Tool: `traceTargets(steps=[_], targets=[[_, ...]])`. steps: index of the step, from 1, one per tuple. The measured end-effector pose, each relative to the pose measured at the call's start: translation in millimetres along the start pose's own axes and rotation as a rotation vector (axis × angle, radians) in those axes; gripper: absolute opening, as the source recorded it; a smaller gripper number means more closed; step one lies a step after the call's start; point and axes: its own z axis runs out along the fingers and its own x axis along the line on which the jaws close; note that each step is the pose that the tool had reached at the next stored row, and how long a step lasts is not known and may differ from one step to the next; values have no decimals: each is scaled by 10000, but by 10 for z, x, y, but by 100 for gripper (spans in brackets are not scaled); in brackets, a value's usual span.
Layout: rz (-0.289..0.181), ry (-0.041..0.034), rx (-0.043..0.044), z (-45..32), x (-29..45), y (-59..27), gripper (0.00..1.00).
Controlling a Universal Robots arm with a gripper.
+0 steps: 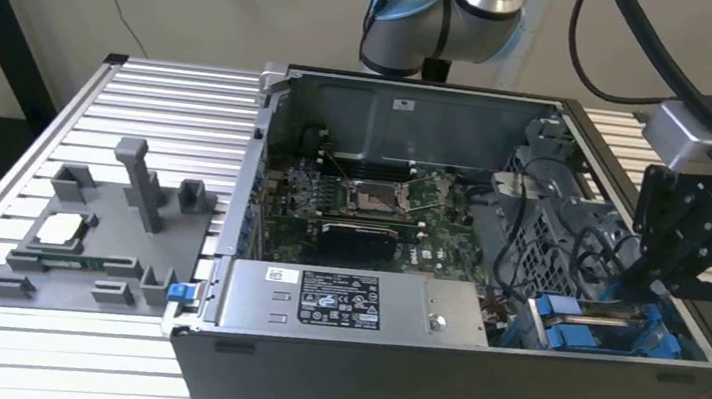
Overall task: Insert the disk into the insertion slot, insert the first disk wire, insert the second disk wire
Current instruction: 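Insert the first disk wire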
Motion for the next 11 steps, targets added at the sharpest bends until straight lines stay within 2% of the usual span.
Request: traceTargets(steps=[5,11], targets=[[-1,-79,0,50,3,-12,0],[-1,-104,1,111,5,-31,0]])
